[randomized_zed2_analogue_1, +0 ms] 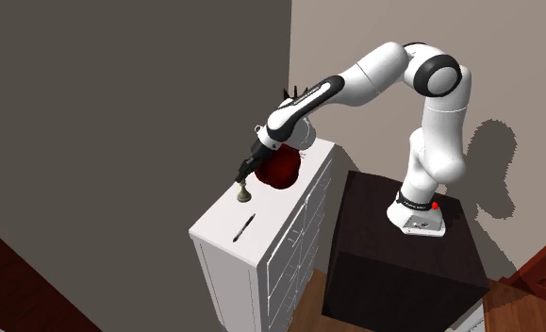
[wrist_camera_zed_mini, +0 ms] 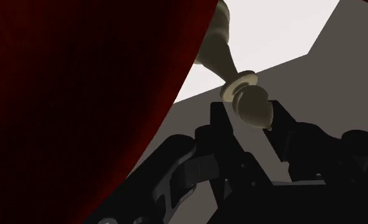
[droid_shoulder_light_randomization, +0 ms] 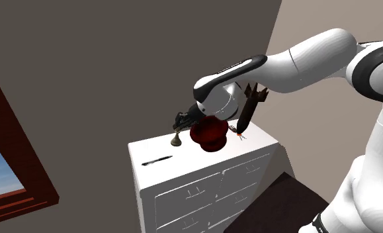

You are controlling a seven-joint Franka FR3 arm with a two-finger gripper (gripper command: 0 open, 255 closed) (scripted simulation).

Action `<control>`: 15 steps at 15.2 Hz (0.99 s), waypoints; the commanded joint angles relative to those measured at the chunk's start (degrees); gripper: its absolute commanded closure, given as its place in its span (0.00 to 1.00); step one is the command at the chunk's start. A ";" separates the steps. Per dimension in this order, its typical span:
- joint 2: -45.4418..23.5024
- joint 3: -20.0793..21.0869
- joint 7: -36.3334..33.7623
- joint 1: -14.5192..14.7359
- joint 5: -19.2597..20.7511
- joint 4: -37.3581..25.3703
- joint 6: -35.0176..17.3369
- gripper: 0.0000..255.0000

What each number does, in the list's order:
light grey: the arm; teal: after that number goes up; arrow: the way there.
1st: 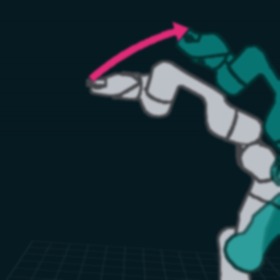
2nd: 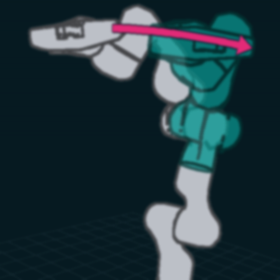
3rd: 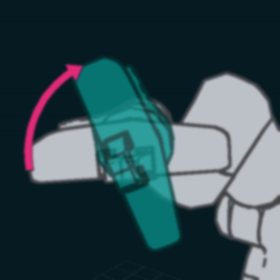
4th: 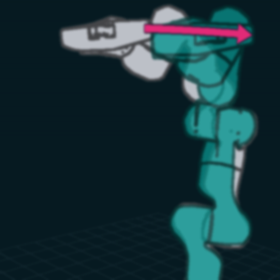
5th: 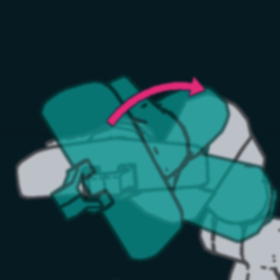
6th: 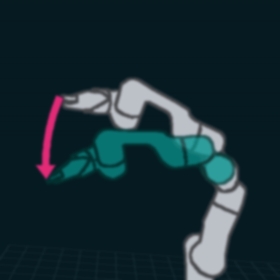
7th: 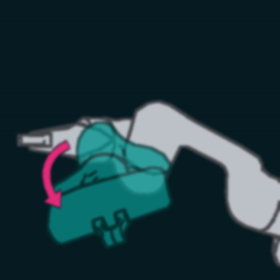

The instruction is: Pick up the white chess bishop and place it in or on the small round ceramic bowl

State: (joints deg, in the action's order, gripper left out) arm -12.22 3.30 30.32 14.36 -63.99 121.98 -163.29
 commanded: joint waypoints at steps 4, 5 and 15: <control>-0.19 0.12 0.28 0.00 -0.38 0.42 -0.09 1.00; -0.35 0.20 0.46 0.01 -0.59 0.36 -0.20 1.00; 4.18 -1.90 -8.58 1.23 8.15 1.12 2.51 1.00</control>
State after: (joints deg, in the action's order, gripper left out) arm -8.71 1.71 22.95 15.50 -57.06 123.00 -161.27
